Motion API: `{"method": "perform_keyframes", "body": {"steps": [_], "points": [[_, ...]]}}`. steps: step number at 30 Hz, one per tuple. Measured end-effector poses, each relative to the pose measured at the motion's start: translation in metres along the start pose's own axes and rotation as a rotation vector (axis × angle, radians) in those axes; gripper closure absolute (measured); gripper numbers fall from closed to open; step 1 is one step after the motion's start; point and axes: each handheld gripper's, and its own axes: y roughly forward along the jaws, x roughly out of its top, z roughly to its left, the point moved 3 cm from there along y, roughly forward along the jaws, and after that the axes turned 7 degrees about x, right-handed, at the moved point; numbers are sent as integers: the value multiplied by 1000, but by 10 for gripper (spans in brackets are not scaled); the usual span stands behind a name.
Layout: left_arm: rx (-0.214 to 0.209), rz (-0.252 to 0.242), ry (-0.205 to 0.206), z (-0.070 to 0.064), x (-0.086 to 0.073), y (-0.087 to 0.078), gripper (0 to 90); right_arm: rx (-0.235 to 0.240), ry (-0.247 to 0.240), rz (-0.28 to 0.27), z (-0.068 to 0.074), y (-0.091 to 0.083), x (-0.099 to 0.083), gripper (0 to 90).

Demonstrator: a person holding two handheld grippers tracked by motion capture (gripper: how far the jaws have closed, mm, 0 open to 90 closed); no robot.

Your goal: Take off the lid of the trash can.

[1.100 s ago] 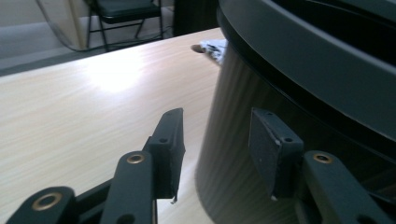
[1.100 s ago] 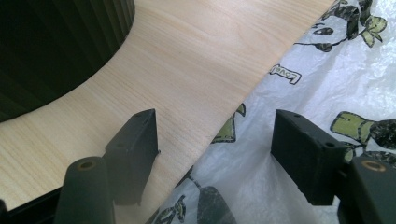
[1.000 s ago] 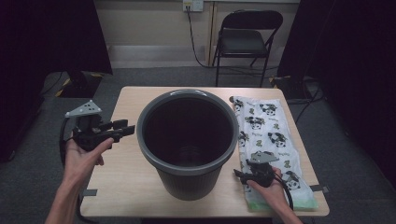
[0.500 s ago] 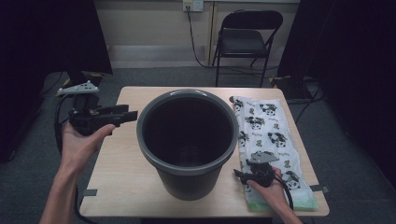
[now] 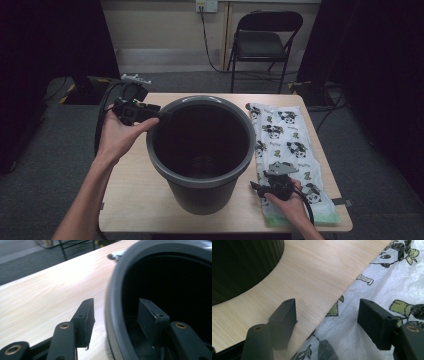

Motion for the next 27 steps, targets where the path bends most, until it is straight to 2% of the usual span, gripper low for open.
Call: {"method": "perform_keyframes", "body": {"steps": [2, 7, 9, 14, 16, 18, 20, 21, 22, 27], "points": [[30, 42, 12, 0, 5, 5, 495, 1, 0, 0, 0, 0, 0, 307], [47, 125, 1, 0, 13, 16, 508, 1, 0, 0, 0, 0, 0, 307], [65, 158, 10, 0, 17, 20, 549, 1, -1, 0, 0, 0, 0, 306], [69, 225, 17, -5, 26, 27, 599, 4, -1, 1, 0, 0, 0, 304], [61, 255, 30, -9, 29, 33, 646, 4, -2, 1, 0, 0, 0, 303], [78, 260, 42, -14, 32, 35, 701, 4, -1, 1, 0, 0, 0, 303], [100, 265, 44, -17, 33, 35, 700, 4, -2, 1, 0, 0, 0, 303], [100, 251, 35, -17, 34, 34, 716, 5, -2, 1, 0, 0, 0, 303], [80, 250, 24, -14, 35, 32, 722, 5, -2, 1, 0, 0, 0, 304], [64, 240, 16, -10, 32, 27, 733, 4, -2, 1, 0, 0, 0, 303]]}}
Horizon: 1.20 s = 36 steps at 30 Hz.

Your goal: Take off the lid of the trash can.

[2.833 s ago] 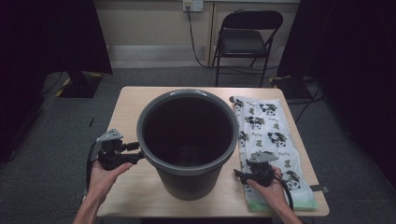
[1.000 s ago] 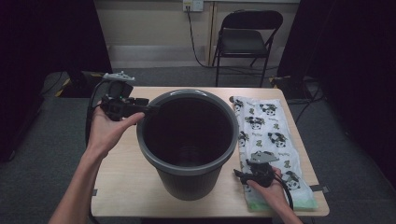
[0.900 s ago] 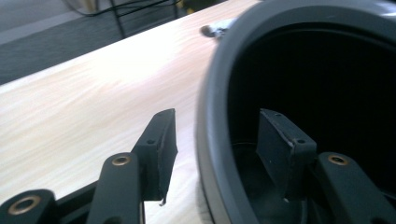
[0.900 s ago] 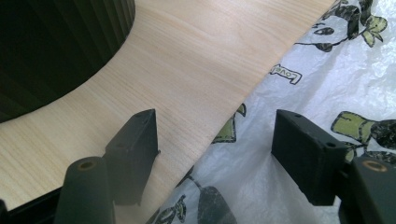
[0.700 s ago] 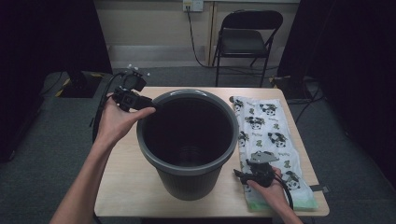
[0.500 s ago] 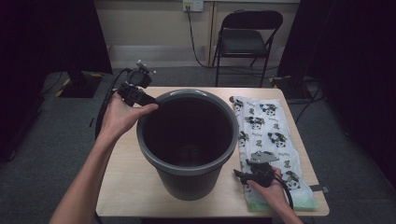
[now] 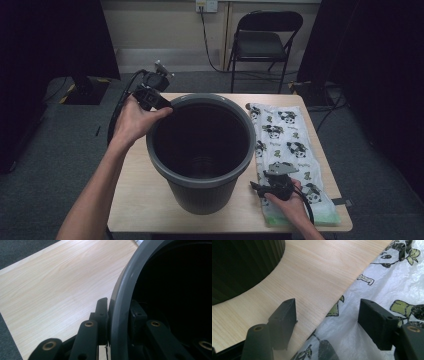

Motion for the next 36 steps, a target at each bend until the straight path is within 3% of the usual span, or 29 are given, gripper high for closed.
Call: {"method": "perform_keyframes", "body": {"steps": [12, 14, 21, 28, 36], "points": [[-29, -32, -36, 6, -2, -1, 730, 0, 0, 0, 0, 0, 0, 303], [-32, -83, -50, 6, 0, -5, 741, 0, 1, 0, 0, 0, 0, 303], [-26, -105, -34, 3, 5, -19, 755, 0, 2, 0, 0, 0, 0, 303], [-97, -135, -54, 8, -1, -13, 763, 0, 2, 0, 0, 0, 0, 303], [-144, -183, -65, 9, 0, -28, 772, 0, 2, 0, 0, 0, 0, 303]]}}
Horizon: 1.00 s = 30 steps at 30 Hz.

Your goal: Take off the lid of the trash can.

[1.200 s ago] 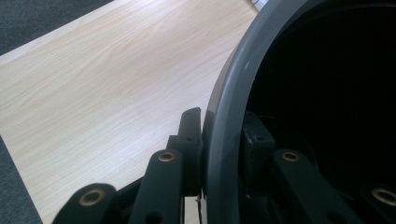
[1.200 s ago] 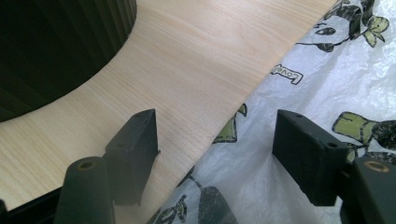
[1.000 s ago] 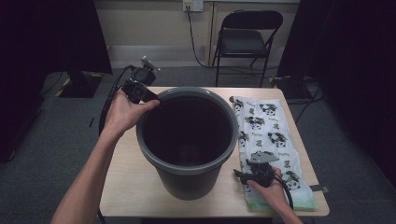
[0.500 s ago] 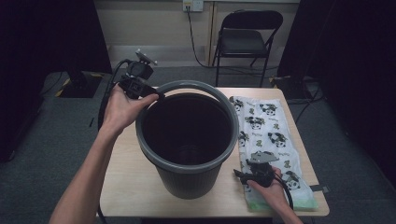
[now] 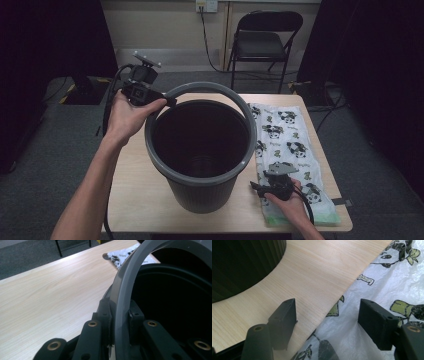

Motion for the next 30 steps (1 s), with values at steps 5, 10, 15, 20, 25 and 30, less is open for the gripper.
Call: {"method": "perform_keyframes", "body": {"steps": [5, 10, 15, 20, 25, 30], "points": [[-30, -21, -20, 1, 2, -6, 770, 0, 1, 0, 0, 0, 0, 302], [-58, -42, -44, 5, 3, -8, 779, 1, 1, 0, 0, 0, 0, 302], [-34, -50, -58, 10, 3, -7, 779, 0, 0, 0, 0, 0, 0, 302], [-53, -101, -77, 16, 1, -2, 777, -1, 0, 0, 0, 0, 0, 303], [-36, -150, -109, 22, 4, 1, 778, 1, 2, 0, 0, 0, 0, 302], [-16, -217, -135, 27, 9, 3, 779, 1, 2, 1, 0, 0, 0, 302]]}}
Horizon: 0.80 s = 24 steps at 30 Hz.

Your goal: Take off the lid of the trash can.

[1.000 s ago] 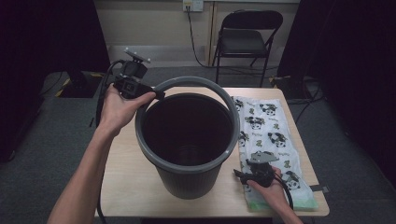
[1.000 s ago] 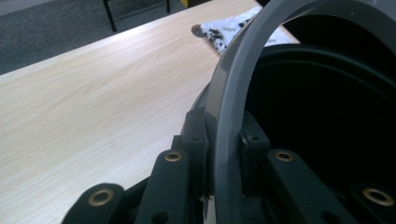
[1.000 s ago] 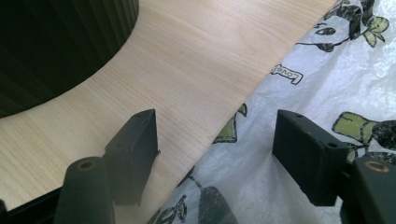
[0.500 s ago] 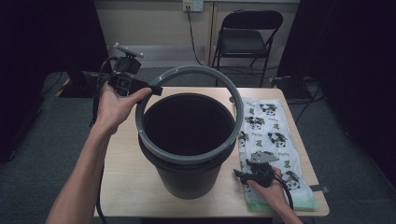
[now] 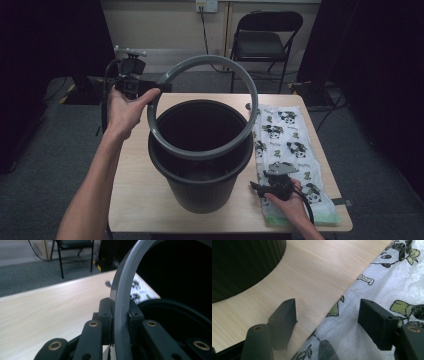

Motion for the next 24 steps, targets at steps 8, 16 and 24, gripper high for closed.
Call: {"method": "perform_keyframes", "body": {"steps": [8, 16, 24], "points": [[20, -76, -31, 4, 10, 5, 778, 0, -1, 0, 0, 0, 0, 301], [69, -127, -74, 21, 19, 14, 780, 0, -1, 0, 0, 0, 0, 301], [110, -168, -129, 43, 24, 22, 783, 0, 0, 0, 0, 0, 0, 301]]}}
